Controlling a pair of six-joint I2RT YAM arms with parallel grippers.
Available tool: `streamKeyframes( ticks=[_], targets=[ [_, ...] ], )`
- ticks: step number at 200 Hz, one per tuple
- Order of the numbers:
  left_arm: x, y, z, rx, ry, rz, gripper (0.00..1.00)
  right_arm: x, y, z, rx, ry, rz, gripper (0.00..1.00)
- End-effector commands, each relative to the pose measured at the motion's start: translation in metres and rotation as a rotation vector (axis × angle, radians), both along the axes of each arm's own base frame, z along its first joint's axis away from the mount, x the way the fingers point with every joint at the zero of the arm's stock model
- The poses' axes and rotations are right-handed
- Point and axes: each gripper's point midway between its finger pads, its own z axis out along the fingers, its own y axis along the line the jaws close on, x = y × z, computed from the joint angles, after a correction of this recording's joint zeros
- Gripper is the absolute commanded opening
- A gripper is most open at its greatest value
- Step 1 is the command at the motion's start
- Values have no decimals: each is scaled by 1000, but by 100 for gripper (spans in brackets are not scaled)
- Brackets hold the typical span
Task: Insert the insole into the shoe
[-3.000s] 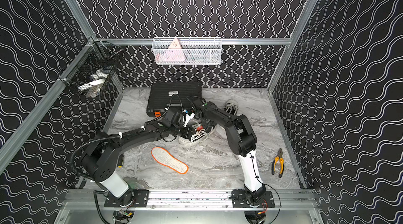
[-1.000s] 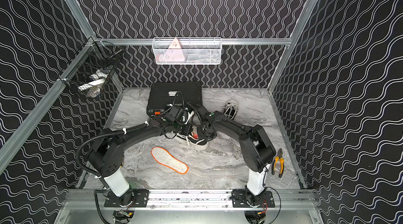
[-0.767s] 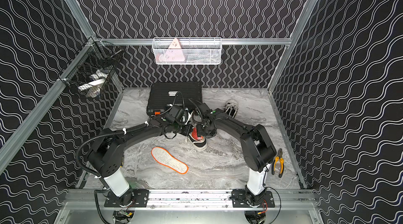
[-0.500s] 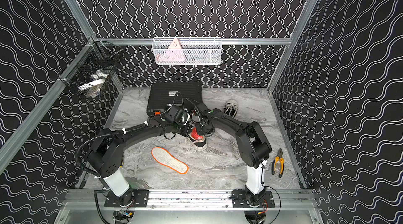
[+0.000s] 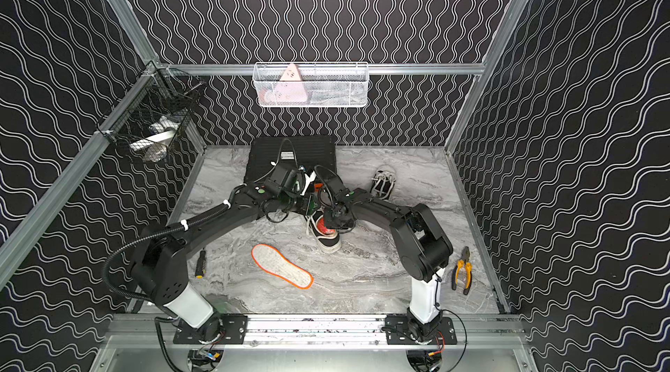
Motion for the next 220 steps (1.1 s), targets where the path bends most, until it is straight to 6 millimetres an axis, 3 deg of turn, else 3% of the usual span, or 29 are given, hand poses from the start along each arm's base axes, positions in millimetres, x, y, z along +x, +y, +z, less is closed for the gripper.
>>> streamKeyframes(
  ticks=[1,18,31,42,60,68,85,114,122,141,159,185,196,204,220],
  targets=[
    [2,23,-1,33,16,113,42,-2,-12,-17,-83,34,-64,37],
    [6,46,0,50,17,193,42,1,-15,-23,-101,33,-87,22],
    [9,61,3,49,11,241,42,4,-14,-19,-92,23,-100,20],
    [10,73,5,48,7,272,42,8,-9,-8,-67,3,-96,24],
    [11,84,5,52,7,294,42,19,-3,11,-35,-46,-98,38],
    [12,85,6,51,7,295,42,25,-4,15,-40,-72,-111,44],
    [12,84,4,47,14,290,42,34,-5,11,-51,-85,-124,43],
    [11,79,2,31,29,272,41,46,-11,-6,-91,-96,-141,33],
    [11,79,2,30,30,270,41,43,-14,-25,-127,-62,-134,27],
    [12,78,1,34,29,263,41,38,-16,-43,-158,-21,-117,20],
    [11,78,0,38,30,255,41,38,-13,-37,-132,-27,-118,21],
    [11,80,-4,44,31,259,40,51,-11,-17,-128,-79,-130,38],
    [11,79,-4,42,33,259,40,58,-11,-13,-130,-85,-138,39],
    [12,79,-5,43,36,259,40,61,-12,-13,-128,-85,-149,34],
    [12,79,-4,44,34,262,40,64,-16,-16,-124,-82,-173,12]
  ],
)
